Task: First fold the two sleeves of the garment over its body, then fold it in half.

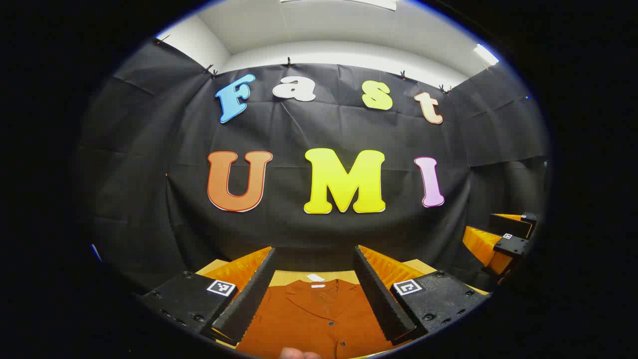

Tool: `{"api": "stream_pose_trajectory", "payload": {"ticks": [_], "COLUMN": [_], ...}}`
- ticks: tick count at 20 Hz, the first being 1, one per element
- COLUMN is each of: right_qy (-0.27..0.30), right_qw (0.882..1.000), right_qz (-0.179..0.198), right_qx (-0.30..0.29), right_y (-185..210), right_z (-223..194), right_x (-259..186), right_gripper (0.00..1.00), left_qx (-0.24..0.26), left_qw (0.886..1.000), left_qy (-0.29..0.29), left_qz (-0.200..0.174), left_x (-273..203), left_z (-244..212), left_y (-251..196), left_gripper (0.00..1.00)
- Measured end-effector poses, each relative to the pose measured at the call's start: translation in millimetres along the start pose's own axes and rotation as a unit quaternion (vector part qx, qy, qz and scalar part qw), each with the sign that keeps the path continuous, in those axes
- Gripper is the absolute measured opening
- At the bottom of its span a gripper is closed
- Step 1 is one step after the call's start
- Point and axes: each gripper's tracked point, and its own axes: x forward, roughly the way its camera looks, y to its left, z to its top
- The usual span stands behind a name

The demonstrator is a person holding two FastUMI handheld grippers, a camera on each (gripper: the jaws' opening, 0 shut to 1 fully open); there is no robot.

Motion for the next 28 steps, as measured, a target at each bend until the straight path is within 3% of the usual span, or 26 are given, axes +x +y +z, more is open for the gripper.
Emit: {"api": "stream_pose_trajectory", "payload": {"ticks": [28], "right_qy": [0.006], "right_qw": [1.0], "right_qz": [-0.002], "right_qx": [0.005], "right_y": [-2.5], "right_z": [-4.6], "right_x": [11.4], "right_gripper": [0.96], "left_qx": [0.006], "left_qw": [1.0], "left_qy": [0.011], "left_qz": [0.017], "left_x": [9.8], "left_z": [-10.2], "left_y": [5.8], "left_gripper": [0.99]}}
